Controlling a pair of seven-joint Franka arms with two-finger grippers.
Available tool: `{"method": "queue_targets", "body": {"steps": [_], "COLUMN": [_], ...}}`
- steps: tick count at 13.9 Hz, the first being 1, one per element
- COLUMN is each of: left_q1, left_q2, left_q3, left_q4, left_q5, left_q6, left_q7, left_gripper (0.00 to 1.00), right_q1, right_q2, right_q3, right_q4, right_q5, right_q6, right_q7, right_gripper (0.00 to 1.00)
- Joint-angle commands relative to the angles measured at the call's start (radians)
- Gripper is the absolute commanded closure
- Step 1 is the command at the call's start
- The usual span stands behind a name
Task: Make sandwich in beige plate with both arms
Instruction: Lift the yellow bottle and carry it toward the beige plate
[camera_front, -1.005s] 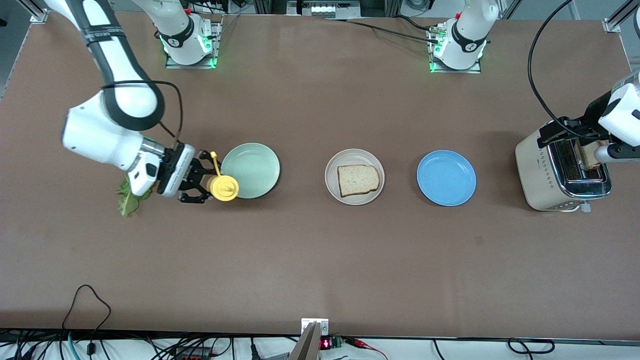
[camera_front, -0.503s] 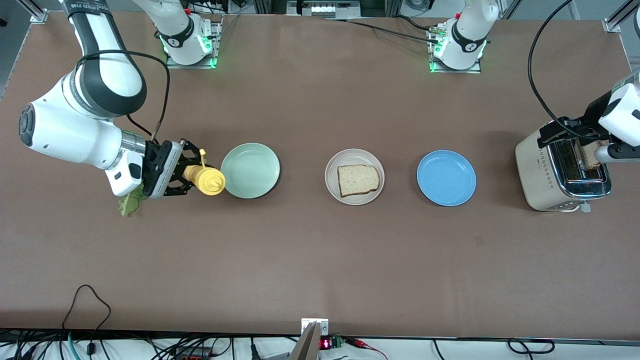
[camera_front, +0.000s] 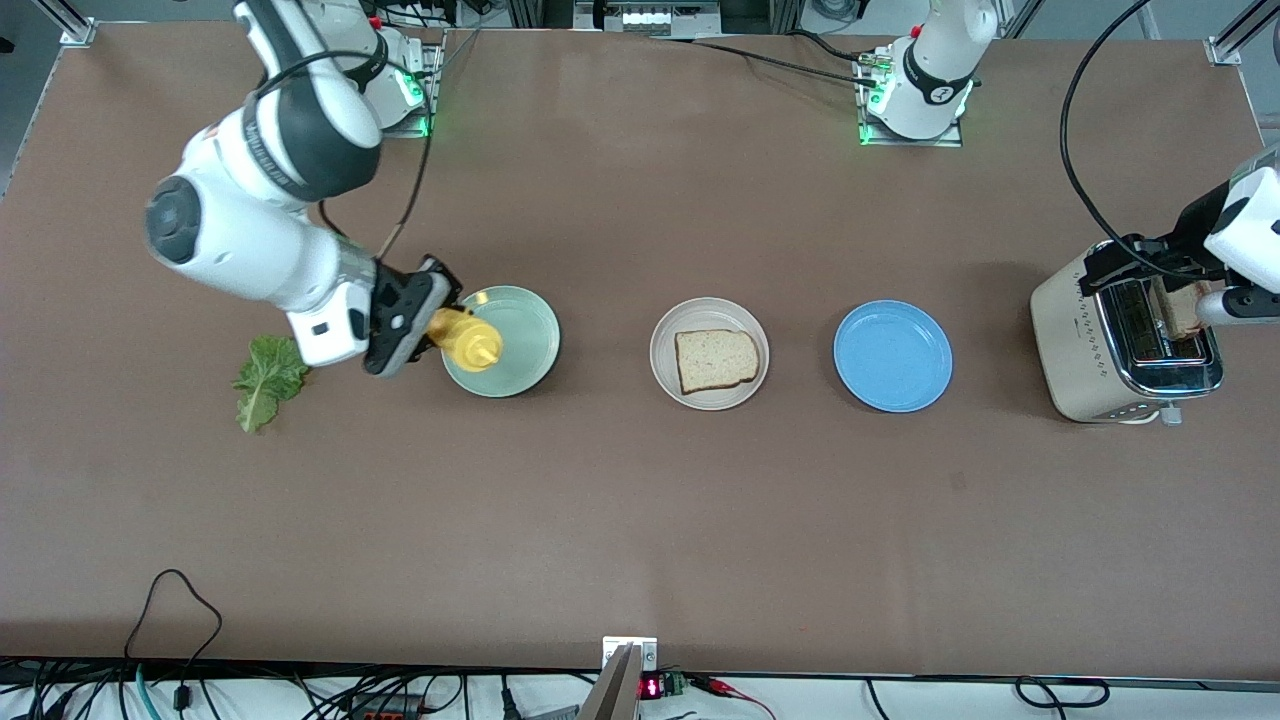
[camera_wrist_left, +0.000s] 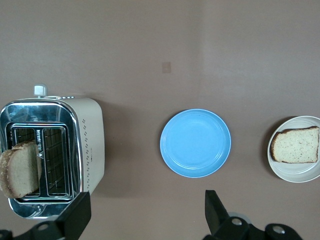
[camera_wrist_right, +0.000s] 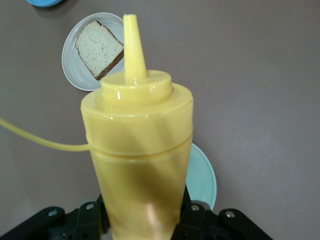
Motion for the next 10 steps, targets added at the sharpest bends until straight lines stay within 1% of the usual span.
{"method": "queue_targets", "body": {"steps": [1, 3, 6, 7, 8, 10], "left_q1": [0.016, 0.034, 0.081, 0.091, 0.092, 0.092], "left_q2": [-0.019, -0.016, -0.005, -0.005, -0.004, -0.002], "left_q3": [0.004, 0.004, 0.004, 0.004, 0.004, 0.004], "left_q4": [-0.01, -0.01, -0.01, -0.01, -0.01, -0.01], "left_q5": [-0.013, -0.04, -0.094, -0.102, -0.102, -0.1], "left_q6": [-0.003, -0.003, -0.003, -0.003, -0.003, -0.003], "left_q7": [0.006, 0.008, 0.011, 0.016, 0.017, 0.019], "left_gripper": [0.0, 0.0, 0.0, 0.0, 0.0, 0.0], "right_q1": [0.042, 0.066, 0.14, 0.163, 0.191, 0.243], "right_q2": [0.004, 0.03, 0.065, 0.078, 0.097, 0.166], "right_q3": [0.04, 0.073, 0.073, 0.073, 0.073, 0.073], "right_q4": [0.01, 0.01, 0.011, 0.011, 0.023, 0.094], "right_q5": [-0.097, -0.178, -0.276, -0.289, -0.3, -0.385], "right_q6": [0.021, 0.052, 0.076, 0.098, 0.107, 0.106], "right_q7": [0.129, 0.178, 0.243, 0.247, 0.261, 0.28], "right_gripper": [0.91, 0.91, 0.92, 0.92, 0.91, 0.91]}}
